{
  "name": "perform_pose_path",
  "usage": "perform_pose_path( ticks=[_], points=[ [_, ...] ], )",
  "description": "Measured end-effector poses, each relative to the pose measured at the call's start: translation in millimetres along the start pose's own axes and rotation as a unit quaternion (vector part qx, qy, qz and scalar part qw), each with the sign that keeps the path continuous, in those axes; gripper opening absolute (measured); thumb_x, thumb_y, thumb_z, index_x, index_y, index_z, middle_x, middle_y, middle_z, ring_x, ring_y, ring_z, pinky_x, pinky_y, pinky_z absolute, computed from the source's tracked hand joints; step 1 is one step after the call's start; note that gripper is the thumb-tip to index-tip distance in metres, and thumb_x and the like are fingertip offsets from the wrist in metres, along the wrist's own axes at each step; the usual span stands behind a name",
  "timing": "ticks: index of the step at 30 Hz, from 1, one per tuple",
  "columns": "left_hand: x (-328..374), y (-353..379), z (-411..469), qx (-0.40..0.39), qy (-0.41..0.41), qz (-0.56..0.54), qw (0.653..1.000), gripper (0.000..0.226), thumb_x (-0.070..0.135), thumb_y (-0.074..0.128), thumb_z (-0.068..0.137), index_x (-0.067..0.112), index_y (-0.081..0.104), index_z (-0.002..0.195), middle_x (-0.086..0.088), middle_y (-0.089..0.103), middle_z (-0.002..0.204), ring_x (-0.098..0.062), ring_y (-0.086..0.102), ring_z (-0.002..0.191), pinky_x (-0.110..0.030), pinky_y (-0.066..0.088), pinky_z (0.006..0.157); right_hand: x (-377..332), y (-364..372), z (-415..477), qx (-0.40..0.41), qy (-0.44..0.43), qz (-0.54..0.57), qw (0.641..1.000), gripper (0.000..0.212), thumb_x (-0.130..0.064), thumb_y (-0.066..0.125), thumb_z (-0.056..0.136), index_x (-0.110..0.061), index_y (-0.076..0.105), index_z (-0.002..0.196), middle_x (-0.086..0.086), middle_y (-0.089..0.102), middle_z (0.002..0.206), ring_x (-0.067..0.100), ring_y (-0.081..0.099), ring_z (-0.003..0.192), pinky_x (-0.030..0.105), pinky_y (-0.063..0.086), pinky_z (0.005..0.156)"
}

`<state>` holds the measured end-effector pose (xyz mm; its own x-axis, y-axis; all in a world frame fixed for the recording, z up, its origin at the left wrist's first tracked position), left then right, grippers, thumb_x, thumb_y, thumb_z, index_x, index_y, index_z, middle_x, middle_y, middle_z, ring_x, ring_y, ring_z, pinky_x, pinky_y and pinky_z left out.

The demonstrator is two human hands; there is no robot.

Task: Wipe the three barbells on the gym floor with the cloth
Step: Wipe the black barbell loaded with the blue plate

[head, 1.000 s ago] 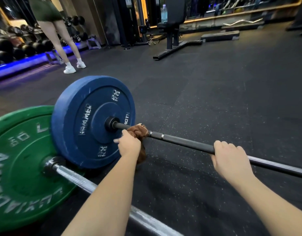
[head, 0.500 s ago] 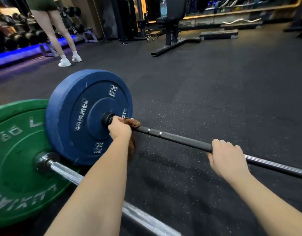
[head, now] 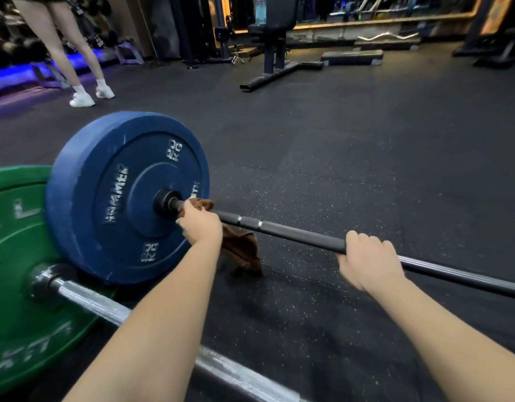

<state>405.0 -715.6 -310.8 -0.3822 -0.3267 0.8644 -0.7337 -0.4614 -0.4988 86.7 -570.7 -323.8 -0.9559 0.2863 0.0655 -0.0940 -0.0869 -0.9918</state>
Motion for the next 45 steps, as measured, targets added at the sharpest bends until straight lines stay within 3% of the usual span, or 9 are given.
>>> perform_pose_path(
  ticks=[4,11,15,18,25,29,35,39,45],
  points=[
    [-1,-14,29,0.01,0.075,0.093,0.993,0.034,0.018,0.05,0.104,0.016,0.052,0.137,-0.024,0.057,0.135,-0.047,0.056,0.122,-0.05,0.043,0.104,-1,1,5,-0.032,0.003,0.02,0.999,0.019,-0.041,0.042,0.098,-0.022,0.041,0.096,-0.001,0.063,0.106,0.026,0.061,0.097,0.038,0.034,0.077],
    [7,-29,42,0.034,0.097,0.089,0.991,0.019,0.016,0.054,0.103,0.01,0.054,0.12,-0.022,0.06,0.127,-0.045,0.057,0.118,-0.049,0.043,0.101,0,0,6,-0.052,0.003,0.022,0.998,0.02,-0.042,0.041,0.099,-0.022,0.04,0.096,0.0,0.064,0.108,0.026,0.061,0.098,0.039,0.035,0.077],
    [-2,-13,15,0.028,0.066,0.076,0.995,0.039,0.009,0.048,0.103,0.018,0.045,0.141,-0.019,0.046,0.14,-0.047,0.055,0.118,-0.05,0.041,0.101,-2,-3,5,-0.042,0.01,0.016,0.999,0.019,-0.04,0.043,0.098,-0.021,0.04,0.095,0.0,0.063,0.107,0.026,0.058,0.094,0.038,0.033,0.077],
    [-4,-8,0,0.021,0.119,0.101,0.988,0.057,0.004,0.044,0.103,0.027,0.032,0.154,-0.012,0.039,0.146,-0.045,0.057,0.113,-0.05,0.043,0.096,-2,-3,5,-0.053,0.023,0.014,0.998,0.019,-0.039,0.043,0.097,-0.021,0.04,0.095,0.001,0.063,0.108,0.026,0.052,0.088,0.038,0.033,0.077],
    [-7,-19,25,0.003,0.129,0.06,0.99,0.047,-0.005,0.048,0.096,0.022,0.057,0.134,-0.008,0.048,0.141,-0.034,0.057,0.114,-0.037,0.042,0.097,-2,-2,5,-0.06,0.019,0.019,0.998,0.02,-0.039,0.043,0.096,-0.02,0.041,0.096,0.003,0.064,0.112,0.029,0.06,0.101,0.039,0.034,0.078],
    [-7,-18,26,-0.015,0.144,0.061,0.988,0.048,-0.004,0.044,0.097,0.025,0.06,0.131,-0.006,0.043,0.141,-0.02,0.046,0.097,-0.028,0.035,0.09,-2,-3,5,-0.058,0.022,0.022,0.998,0.019,-0.039,0.043,0.097,-0.02,0.04,0.095,0.003,0.063,0.111,0.028,0.056,0.096,0.039,0.033,0.079],
    [1,-23,21,-0.017,0.145,0.102,0.984,0.025,0.015,0.062,0.097,0.021,0.061,0.121,-0.009,0.049,0.127,-0.035,0.058,0.108,-0.038,0.043,0.093,-1,-3,3,-0.051,0.028,0.025,0.998,0.018,-0.038,0.043,0.096,-0.02,0.041,0.094,0.002,0.063,0.107,0.027,0.048,0.086,0.039,0.034,0.078],
    [25,-41,25,0.029,0.231,0.105,0.967,0.024,0.012,0.067,0.091,0.021,0.059,0.111,-0.008,0.053,0.123,-0.037,0.061,0.106,-0.043,0.046,0.094,-1,-3,3,-0.041,0.02,0.022,0.999,0.019,-0.039,0.043,0.097,-0.02,0.042,0.095,0.001,0.063,0.107,0.027,0.056,0.093,0.039,0.034,0.077],
    [94,-71,41,0.057,0.385,0.093,0.916,0.051,0.003,0.059,0.089,0.025,0.046,0.133,-0.003,0.048,0.14,-0.032,0.058,0.111,-0.044,0.043,0.1,-2,-4,1,-0.024,0.026,0.01,0.999,0.019,-0.039,0.044,0.097,-0.02,0.04,0.093,0.001,0.062,0.104,0.026,0.046,0.084,0.038,0.032,0.076]
  ],
)
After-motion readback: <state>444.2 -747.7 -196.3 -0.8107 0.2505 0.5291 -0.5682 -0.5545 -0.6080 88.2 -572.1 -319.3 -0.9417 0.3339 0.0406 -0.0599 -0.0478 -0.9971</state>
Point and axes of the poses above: each hand's wrist, its own z-axis towards the middle knuckle, its own y-axis out of the palm, x = y × z, the point moved 6 cm from there along z, towards the middle knuckle
